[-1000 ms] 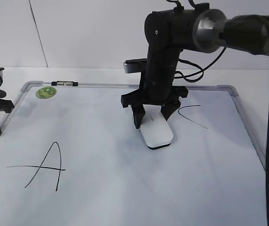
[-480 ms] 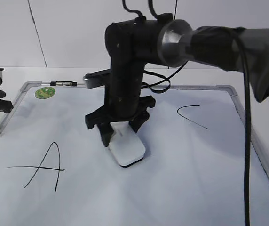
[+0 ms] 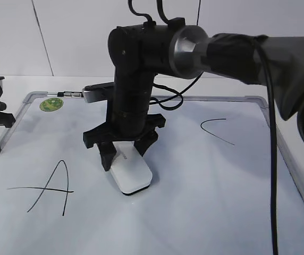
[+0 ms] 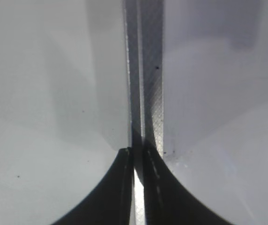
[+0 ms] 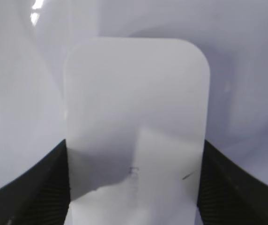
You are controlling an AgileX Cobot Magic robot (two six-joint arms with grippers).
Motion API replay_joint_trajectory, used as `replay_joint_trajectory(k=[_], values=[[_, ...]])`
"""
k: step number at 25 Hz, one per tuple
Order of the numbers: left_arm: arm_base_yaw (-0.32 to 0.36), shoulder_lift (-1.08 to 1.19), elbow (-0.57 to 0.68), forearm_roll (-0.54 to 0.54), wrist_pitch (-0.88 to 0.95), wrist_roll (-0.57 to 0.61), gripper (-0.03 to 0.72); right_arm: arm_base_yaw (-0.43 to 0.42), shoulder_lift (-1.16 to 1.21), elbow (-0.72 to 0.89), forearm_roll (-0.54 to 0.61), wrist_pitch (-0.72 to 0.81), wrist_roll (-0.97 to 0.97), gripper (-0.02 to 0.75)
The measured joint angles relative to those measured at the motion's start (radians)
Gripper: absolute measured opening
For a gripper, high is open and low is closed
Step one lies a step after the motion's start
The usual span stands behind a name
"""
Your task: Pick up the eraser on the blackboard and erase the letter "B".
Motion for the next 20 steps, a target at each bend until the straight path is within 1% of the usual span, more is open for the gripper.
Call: replay_joint_trajectory(k=[3, 9, 12, 17, 20], values=[[0.0, 0.0, 0.0, -0.002, -0.002, 0.0, 0.029, -0.037, 0.0, -0.002, 0.011, -0.002, 0.004, 0.555], [0.0, 0.0, 0.0, -0.004, -0.002, 0.0, 0.029, -0.14, 0.0, -0.004, 0.003, -0.006, 0.008, 0.555], [0.0, 0.0, 0.0, -0.004, -0.002, 0.0, 0.029, -0.157, 0.0, -0.004, 0.002, -0.006, 0.008, 0.555], [0.0, 0.0, 0.0, -0.004, -0.002, 0.0, 0.03, -0.159, 0.0, -0.004, 0.004, -0.006, 0.008, 0.555], [0.0, 0.0, 0.0, -0.004, -0.002, 0.0, 0.03, -0.163, -0.004, -0.004, 0.024, -0.01, 0.004, 0.555]])
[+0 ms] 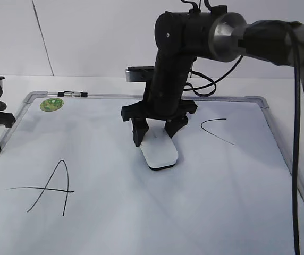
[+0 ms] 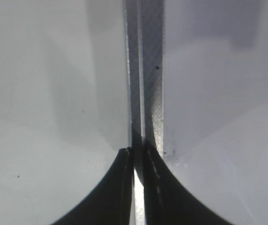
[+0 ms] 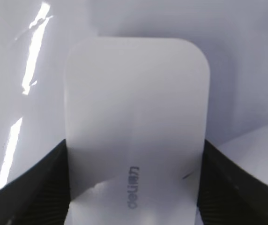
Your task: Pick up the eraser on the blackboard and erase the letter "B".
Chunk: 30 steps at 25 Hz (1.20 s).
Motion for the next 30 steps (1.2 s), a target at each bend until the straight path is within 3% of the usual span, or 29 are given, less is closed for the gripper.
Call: replay_joint_trajectory(k=[16, 22, 30], values=[[0.0, 0.0, 0.0, 0.0, 0.0, 0.0, 0.031, -0.02, -0.151, 0.021, 0.056, 0.002, -0.002, 0.555], [0.0, 0.0, 0.0, 0.0, 0.004, 0.0, 0.031, -0.096, -0.212, 0.069, 0.053, 0.004, -0.002, 0.555], [0.002, 0.0, 0.0, -0.008, 0.005, 0.002, 0.031, -0.215, -0.328, 0.289, 0.004, 0.004, -0.004, 0.555]])
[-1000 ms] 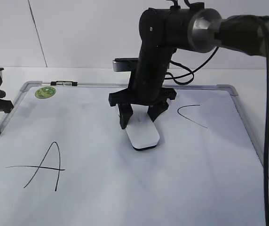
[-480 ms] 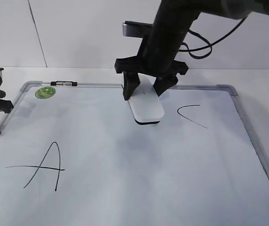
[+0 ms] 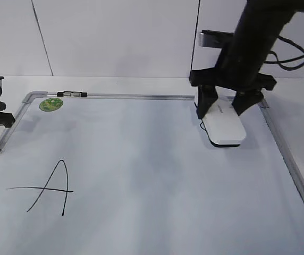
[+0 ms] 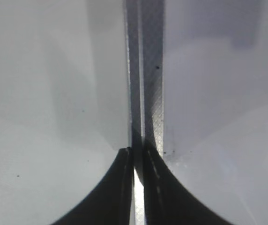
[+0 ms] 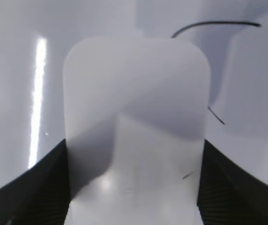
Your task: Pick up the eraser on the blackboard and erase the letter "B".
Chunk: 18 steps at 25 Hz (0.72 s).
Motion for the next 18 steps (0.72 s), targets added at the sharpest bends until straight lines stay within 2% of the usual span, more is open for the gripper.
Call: replay_joint_trajectory(k=[9, 14, 18], values=[[0.0, 0.0, 0.0, 0.0, 0.0, 0.0, 0.032, -0.162, -0.085, 0.191, -0.008, -0.002, -0.067, 0.555], [0.0, 0.0, 0.0, 0.0, 0.0, 0.0, 0.032, -0.245, -0.085, 0.204, -0.008, -0.004, -0.111, 0.555], [0.0, 0.0, 0.0, -0.002, 0.0, 0.0, 0.032, -0.274, -0.085, 0.204, -0.011, -0.004, -0.12, 0.554]])
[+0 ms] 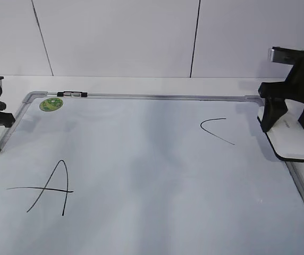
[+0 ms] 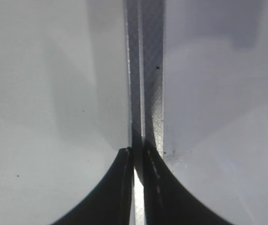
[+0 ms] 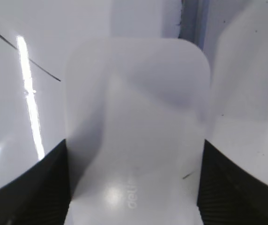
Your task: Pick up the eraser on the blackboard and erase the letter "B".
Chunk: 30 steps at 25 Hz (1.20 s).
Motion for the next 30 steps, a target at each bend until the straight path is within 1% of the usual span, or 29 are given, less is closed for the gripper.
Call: replay_joint_trajectory(k=[17, 30], values=[[0.0, 0.0, 0.0, -0.002, 0.0, 0.0, 0.032, -0.002, 0.109, 0.002, 0.014, -0.045, -0.006, 0.554], [0.0, 0.0, 0.0, -0.002, 0.0, 0.0, 0.032, -0.002, 0.111, 0.003, 0.014, -0.049, -0.006, 0.554]])
